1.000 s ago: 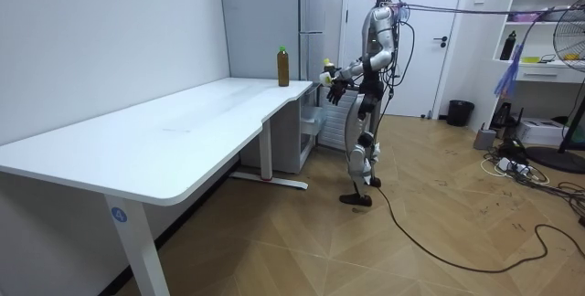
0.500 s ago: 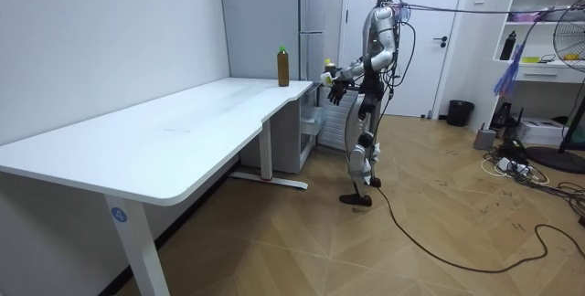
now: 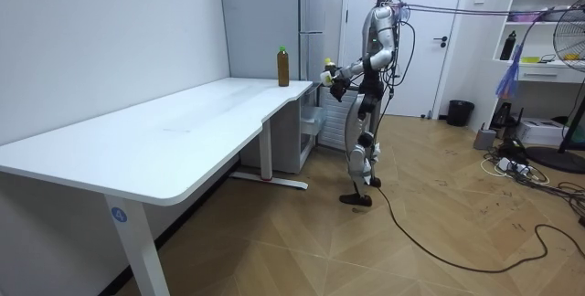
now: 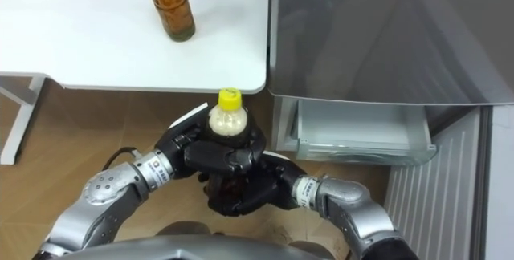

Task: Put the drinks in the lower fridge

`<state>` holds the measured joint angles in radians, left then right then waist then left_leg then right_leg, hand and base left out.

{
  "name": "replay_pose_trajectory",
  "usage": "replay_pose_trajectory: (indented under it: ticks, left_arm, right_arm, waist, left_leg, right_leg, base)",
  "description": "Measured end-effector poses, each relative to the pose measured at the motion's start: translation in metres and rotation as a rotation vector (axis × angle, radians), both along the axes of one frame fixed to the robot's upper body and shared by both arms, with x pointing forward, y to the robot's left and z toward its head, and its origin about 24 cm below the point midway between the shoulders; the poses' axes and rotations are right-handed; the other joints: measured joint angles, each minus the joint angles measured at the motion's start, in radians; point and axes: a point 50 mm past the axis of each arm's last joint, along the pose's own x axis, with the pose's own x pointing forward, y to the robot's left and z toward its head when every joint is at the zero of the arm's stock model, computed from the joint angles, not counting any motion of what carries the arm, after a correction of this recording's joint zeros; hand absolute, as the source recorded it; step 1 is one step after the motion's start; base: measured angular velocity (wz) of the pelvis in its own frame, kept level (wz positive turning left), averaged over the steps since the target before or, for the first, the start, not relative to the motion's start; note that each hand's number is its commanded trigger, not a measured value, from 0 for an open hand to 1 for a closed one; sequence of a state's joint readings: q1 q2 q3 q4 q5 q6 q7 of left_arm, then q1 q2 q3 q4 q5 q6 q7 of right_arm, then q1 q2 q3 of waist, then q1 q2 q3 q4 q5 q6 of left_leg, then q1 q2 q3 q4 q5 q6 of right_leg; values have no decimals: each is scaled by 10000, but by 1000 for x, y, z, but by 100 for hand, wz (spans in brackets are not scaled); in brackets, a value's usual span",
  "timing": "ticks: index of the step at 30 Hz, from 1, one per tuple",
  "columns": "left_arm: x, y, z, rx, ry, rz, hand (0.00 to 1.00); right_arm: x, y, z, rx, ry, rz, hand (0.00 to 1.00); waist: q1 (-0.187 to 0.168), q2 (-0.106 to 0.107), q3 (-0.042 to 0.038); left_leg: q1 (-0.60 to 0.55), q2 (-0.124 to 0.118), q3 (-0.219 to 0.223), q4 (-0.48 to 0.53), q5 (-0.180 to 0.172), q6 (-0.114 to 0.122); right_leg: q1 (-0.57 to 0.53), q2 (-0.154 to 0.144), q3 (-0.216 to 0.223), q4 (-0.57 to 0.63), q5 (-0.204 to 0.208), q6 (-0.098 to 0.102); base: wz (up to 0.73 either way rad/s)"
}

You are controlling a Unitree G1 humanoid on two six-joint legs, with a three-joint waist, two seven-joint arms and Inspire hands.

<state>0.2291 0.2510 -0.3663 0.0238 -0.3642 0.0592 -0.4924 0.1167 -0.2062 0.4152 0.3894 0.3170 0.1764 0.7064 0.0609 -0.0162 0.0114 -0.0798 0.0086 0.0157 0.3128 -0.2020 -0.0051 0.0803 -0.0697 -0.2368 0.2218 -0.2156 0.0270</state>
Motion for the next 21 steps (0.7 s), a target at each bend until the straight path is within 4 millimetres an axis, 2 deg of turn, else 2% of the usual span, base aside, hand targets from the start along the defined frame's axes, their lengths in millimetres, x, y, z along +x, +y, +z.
replay_pose_trajectory:
  ticks: [11, 12, 13, 15, 21]
  left_arm:
    - [1, -4, 2, -228, 12, -106, 100]
    - [1, -4, 2, -339, 77, -66, 76]
    - [1, -5, 2, -404, 107, -51, 76]
    - [1, -5, 2, -436, 106, -61, 0]
    - [0, -7, 2, -466, 136, -172, 0]
  right_arm:
    - [-1, 1, -1, -74, 27, -49, 100]
    - [-1, 1, -1, -67, 31, -57, 100]
    - [-1, 1, -1, -14, 46, -93, 100]
    - [-1, 1, -1, 19, 56, -117, 100]
    - [-3, 2, -1, 32, 116, -46, 100]
  waist:
    - [15, -41, 16]
    - [8, -44, 19]
    - [-7, -50, 22]
    - [-7, -51, 22]
    - [-18, -52, 24]
  left_leg:
    - [11, 2, 93, -92, 0, 0]
    - [6, 2, 93, -82, 0, 0]
    - [5, 2, 94, -77, 0, 0]
    - [12, 0, 100, -73, 0, 0]
    - [-1, 4, 103, -63, 0, 0]
  right_leg:
    - [-84, -3, 133, -10, 0, 0]
    - [-89, -3, 129, -10, 0, 0]
    - [-89, -4, 123, -11, 0, 0]
    - [-86, -6, 123, -10, 0, 0]
    - [-89, -7, 122, -6, 0, 0]
  base:
    - [-3]
    - [0]
    - [0]
    - [0]
    - [0]
